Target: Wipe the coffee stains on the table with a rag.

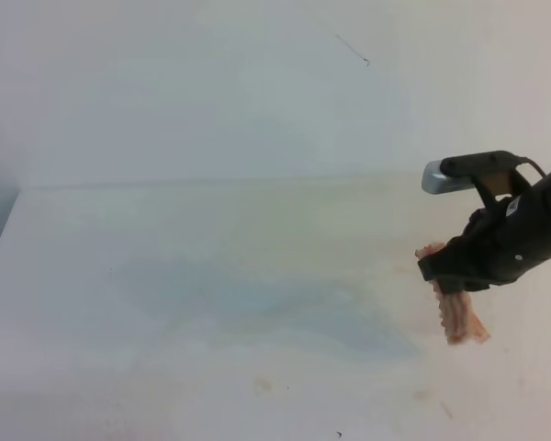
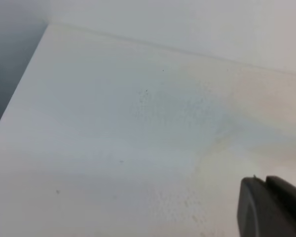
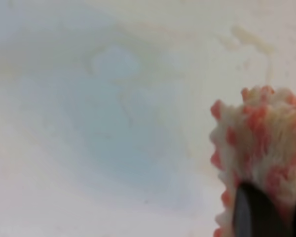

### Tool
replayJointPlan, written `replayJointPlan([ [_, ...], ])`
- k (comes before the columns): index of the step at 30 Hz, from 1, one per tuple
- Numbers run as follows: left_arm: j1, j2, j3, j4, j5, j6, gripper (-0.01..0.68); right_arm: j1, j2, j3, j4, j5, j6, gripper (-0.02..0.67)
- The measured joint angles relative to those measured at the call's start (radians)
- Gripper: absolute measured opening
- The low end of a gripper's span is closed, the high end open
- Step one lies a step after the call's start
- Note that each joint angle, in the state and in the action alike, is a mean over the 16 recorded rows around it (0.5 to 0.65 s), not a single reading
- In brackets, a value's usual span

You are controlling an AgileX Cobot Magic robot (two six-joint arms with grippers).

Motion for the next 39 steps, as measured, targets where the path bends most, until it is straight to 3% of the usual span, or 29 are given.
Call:
replayJointPlan([
  [9,0.000,0.000,0.000,0.000,0.000,0.000,0.001,0.000,-0.080,0.000,-0.010,0.027,0.004,0.346],
  [14,0.000,0.000,0.000,0.000,0.000,0.000,0.001,0.000,-0.153,0.000,-0.011,0.044,0.002,0.399],
  [18,0.000,0.000,0.000,0.000,0.000,0.000,0.001,0.000,-0.235,0.000,-0.016,0.065,-0.001,0.345],
  [30,0.000,0.000,0.000,0.000,0.000,0.000,0.001,0.000,-0.517,0.000,-0.055,0.128,-0.008,0.051],
  [39,0.000,0.002,-0.003,0.000,0.001,0.000,0.001,0.000,-0.576,0.000,-0.066,0.136,-0.008,0.000],
])
